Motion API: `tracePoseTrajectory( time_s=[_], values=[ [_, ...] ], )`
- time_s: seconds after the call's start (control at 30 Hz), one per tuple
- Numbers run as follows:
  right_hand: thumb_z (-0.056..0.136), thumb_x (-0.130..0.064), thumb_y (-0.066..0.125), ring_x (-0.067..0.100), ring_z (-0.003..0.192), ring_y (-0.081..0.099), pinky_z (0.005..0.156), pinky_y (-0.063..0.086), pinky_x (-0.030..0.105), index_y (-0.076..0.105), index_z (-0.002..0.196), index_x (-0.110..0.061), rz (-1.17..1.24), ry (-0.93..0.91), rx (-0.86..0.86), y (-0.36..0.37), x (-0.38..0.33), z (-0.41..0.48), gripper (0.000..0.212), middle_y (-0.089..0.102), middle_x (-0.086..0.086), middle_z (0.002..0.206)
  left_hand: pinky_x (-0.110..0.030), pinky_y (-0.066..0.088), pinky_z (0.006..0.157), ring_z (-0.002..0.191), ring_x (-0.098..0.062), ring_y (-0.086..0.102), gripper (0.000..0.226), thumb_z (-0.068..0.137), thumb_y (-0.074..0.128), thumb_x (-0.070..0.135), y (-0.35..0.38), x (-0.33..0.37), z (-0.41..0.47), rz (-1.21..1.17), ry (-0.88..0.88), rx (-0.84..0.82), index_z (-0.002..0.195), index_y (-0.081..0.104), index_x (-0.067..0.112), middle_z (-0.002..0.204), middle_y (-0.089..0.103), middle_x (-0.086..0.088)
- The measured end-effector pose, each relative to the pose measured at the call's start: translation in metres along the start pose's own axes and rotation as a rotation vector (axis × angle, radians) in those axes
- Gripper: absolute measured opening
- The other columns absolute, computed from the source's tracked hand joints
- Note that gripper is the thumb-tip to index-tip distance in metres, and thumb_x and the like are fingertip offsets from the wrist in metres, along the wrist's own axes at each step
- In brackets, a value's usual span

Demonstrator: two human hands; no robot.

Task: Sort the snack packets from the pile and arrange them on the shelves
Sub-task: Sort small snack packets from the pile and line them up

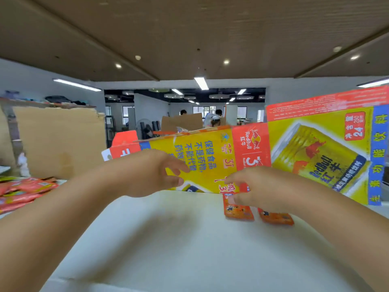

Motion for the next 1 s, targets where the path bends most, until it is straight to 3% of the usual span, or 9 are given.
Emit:
tracePoseTrajectory(
  time_s=[0.17,0.43,0.5,0.57,0.7,0.77,0.87,0.93,1.0],
  values=[
    [0.091,-0.064,0.057,0.012,0.114,0.057,0.094,0.049,0.032,0.049,0.138,-0.048,0.019,-0.078,0.011,0.004,-0.1,0.034,0.051,0.055,-0.016,0.138,-0.024,0.05,0.093,0.102,-0.002,0.062,0.031,0.096,0.058,0.054,-0.014,-0.09,-0.058,0.004,-0.076,0.027,0.127,0.059,0.054,0.118,0.063,0.027],
    [0.093,-0.059,0.059,0.014,0.125,0.053,0.101,0.046,0.032,0.049,0.14,-0.044,-0.031,-0.244,-0.001,0.037,-0.293,0.1,0.051,0.055,-0.014,0.138,-0.029,0.052,0.093,0.1,0.006,0.06,0.024,0.092,0.067,0.048,-0.025,-0.254,-0.147,-0.11,-0.185,0.093,0.115,0.062,0.053,0.116,0.064,0.028],
    [0.093,-0.057,0.059,0.015,0.124,0.053,0.099,0.046,0.032,0.05,0.139,-0.044,-0.041,-0.287,-0.006,0.047,-0.332,0.12,0.049,0.057,-0.012,0.135,-0.024,0.048,0.098,0.11,0.003,0.06,0.033,0.094,0.066,0.044,-0.028,-0.293,-0.166,-0.062,-0.218,0.119,0.126,0.063,0.047,0.127,0.063,0.026],
    [0.094,-0.056,0.057,0.017,0.124,0.053,0.096,0.045,0.032,0.048,0.14,-0.044,-0.07,-0.322,-0.036,0.055,-0.366,0.141,0.049,0.057,-0.011,0.135,-0.021,0.044,0.098,0.118,-0.001,0.057,0.043,0.093,0.063,0.043,-0.033,-0.326,-0.182,0.024,-0.247,0.127,0.135,0.057,0.052,0.137,0.058,0.027],
    [0.096,-0.049,0.057,0.019,0.12,0.056,0.088,0.044,0.03,0.05,0.14,-0.039,-0.099,-0.367,-0.095,0.059,-0.418,0.177,0.046,0.058,-0.009,0.134,-0.026,0.045,0.097,0.125,-0.009,0.054,0.05,0.089,0.061,0.05,-0.036,-0.378,-0.201,0.117,-0.313,0.072,0.139,0.052,0.052,0.141,0.057,0.02],
    [0.097,-0.043,0.056,0.021,0.116,0.058,0.088,0.047,0.03,0.058,0.131,-0.034,-0.118,-0.4,-0.135,0.065,-0.436,0.193,0.035,0.061,-0.006,0.127,-0.026,0.045,0.097,0.125,-0.009,0.053,0.051,0.089,0.06,0.054,-0.032,-0.393,-0.207,0.126,-0.323,0.067,0.139,0.052,0.05,0.139,0.056,0.022],
    [0.094,-0.038,0.056,0.022,0.097,0.059,0.078,0.047,0.032,0.059,0.095,-0.035,-0.14,-0.408,-0.149,0.073,-0.45,0.218,0.004,0.061,-0.006,0.104,-0.033,0.047,0.097,0.119,-0.011,0.052,0.049,0.088,0.055,0.059,-0.022,-0.406,-0.21,0.142,-0.322,0.126,0.136,0.053,0.051,0.131,0.062,0.02],
    [0.093,-0.034,0.058,0.023,0.093,0.058,0.072,0.044,0.032,0.06,0.103,-0.03,-0.107,-0.397,-0.146,0.075,-0.457,0.23,0.012,0.063,-0.002,0.104,-0.035,0.047,0.096,0.117,-0.015,0.049,0.05,0.087,0.052,0.061,-0.015,-0.411,-0.21,0.141,-0.324,0.177,0.136,0.053,0.05,0.128,0.063,0.019],
    [0.092,-0.032,0.058,0.023,0.098,0.059,0.079,0.048,0.032,0.059,0.125,-0.029,-0.057,-0.407,-0.124,0.08,-0.463,0.236,0.033,0.064,0.001,0.112,-0.035,0.046,0.096,0.117,-0.018,0.047,0.051,0.087,0.05,0.061,-0.014,-0.41,-0.21,0.15,-0.313,0.212,0.137,0.053,0.049,0.127,0.063,0.018]
  ],
)
Point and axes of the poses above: each hand's wrist, its own z-axis towards the middle knuckle, its own y-axis out of the palm, x = y × z, the point moved 5 cm from there along z, towards the middle knuckle
